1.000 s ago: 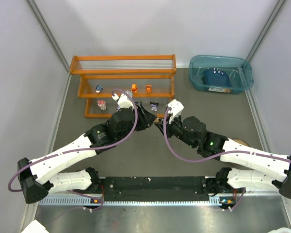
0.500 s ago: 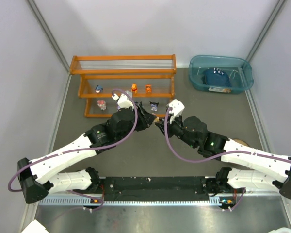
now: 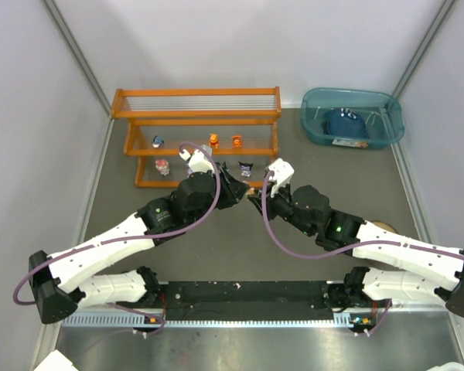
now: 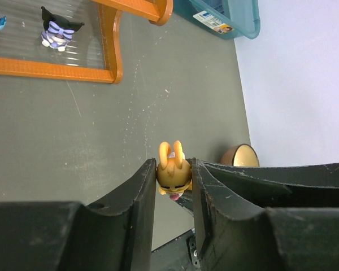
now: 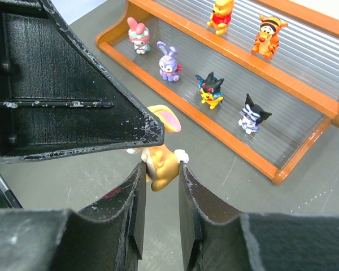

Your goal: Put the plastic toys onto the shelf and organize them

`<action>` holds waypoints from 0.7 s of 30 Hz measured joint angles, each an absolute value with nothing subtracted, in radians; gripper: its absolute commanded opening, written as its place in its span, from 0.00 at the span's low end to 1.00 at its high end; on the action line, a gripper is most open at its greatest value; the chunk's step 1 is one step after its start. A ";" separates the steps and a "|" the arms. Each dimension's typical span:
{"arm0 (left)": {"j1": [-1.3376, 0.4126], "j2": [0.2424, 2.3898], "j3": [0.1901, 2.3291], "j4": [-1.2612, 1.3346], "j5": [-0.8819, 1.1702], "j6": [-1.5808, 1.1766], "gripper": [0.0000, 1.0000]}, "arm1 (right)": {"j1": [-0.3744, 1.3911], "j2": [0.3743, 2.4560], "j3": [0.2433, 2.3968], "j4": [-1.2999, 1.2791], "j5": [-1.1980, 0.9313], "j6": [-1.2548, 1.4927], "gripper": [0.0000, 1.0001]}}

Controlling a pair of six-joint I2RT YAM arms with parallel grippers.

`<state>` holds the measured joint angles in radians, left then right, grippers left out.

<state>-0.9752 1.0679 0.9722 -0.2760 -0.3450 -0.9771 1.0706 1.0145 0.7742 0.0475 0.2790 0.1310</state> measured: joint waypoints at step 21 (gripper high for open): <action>-0.706 0.882 0.888 -0.326 -0.295 -0.702 0.00 | 1.071 0.690 0.753 0.061 0.363 0.111 0.84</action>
